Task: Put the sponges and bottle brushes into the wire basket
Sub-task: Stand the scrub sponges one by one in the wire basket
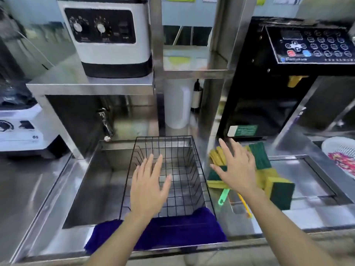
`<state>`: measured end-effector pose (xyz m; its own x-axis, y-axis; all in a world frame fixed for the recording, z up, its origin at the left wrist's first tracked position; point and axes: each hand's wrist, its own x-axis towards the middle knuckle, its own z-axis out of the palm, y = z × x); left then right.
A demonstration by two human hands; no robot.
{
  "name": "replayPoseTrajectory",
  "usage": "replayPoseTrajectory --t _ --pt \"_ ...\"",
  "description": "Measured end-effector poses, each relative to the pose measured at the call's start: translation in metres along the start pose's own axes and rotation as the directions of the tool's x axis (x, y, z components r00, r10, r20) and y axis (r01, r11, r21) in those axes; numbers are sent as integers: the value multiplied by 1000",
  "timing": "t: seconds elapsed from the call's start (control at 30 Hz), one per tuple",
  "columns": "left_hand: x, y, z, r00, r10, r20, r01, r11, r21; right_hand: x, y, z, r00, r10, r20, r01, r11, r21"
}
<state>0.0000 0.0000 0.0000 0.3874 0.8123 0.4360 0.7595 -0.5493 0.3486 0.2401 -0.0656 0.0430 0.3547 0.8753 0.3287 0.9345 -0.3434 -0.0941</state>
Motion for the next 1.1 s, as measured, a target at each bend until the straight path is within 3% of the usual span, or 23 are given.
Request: replayPoseTrajectory --t 0.17,0.33,0.47,0.67,0.8,0.9,1.1 --pt "-47 -7 23 995 35 91 -43 995 88 -12 19 20 946 101 307 -93 995 -43" --pt "-64 -10 25 985 109 136 -129 981 143 -13 23 28 876 101 472 -48 991 -122" --pt "-74 -14 27 973 215 85 -228 954 193 -10 22 27 873 162 460 -120 986 -119" --pt "-91 -25 26 924 377 60 -381 897 226 8 5 11 933 271 238 -300 949 98" --pt "-92 -27 26 920 387 65 -391 889 238 16 -23 6 966 179 185 -221 944 245" --pt "-92 -29 27 919 388 73 -394 890 231 16 -47 10 973 42 229 -116 940 320" --pt "-96 -33 24 911 409 50 -408 878 250 -5 -85 35 904 -178 388 25 929 368"
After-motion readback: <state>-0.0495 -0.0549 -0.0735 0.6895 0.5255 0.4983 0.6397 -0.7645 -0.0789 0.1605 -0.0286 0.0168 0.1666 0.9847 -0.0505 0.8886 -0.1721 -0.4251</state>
